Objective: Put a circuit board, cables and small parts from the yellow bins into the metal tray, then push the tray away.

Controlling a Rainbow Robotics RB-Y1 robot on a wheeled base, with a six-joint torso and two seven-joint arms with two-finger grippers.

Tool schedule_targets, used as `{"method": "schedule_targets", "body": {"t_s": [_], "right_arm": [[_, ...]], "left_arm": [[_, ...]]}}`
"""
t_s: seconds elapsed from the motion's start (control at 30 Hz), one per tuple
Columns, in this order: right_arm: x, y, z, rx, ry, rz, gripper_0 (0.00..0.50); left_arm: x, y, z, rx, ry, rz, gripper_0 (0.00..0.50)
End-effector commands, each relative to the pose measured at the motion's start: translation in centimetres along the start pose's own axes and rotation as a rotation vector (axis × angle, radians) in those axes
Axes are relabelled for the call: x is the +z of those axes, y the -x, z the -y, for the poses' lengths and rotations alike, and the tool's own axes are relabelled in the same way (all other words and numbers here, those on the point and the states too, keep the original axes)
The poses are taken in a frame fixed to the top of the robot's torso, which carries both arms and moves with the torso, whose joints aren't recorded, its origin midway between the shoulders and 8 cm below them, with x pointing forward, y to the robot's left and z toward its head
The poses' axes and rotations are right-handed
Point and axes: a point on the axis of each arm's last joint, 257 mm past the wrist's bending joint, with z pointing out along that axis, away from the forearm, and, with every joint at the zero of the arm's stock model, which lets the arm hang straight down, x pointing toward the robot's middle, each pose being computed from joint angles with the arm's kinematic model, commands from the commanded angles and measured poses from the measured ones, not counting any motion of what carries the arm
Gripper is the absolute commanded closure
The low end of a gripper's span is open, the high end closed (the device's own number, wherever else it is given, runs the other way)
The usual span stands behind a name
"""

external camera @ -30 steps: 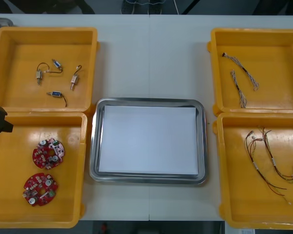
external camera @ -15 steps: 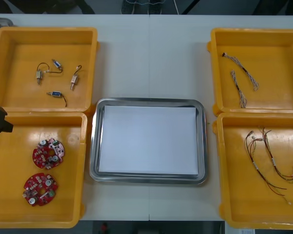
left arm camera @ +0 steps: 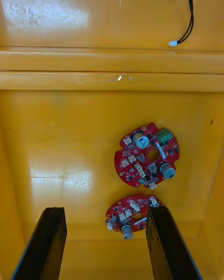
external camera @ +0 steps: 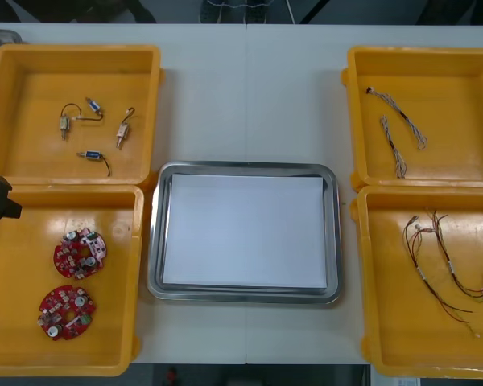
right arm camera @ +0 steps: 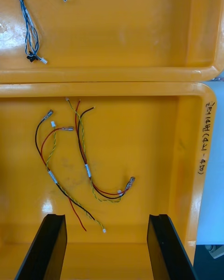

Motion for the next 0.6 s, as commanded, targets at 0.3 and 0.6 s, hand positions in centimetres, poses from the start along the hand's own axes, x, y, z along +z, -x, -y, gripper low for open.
{"method": "schedule_targets", "body": {"t_s": [0.3, 0.6], "right_arm": [[-1.03, 1.0, 0.28, 0.002, -0.031, 0.019, 0.0], [-1.03, 1.0, 0.28, 0.002, -0.031, 0.019, 0.0]], "left_arm": [[-1.8, 1.79, -0.59, -0.047, 0.026, 0.055, 0.0], [-1.8, 1.79, -0.59, -0.047, 0.026, 0.055, 0.0]]}}
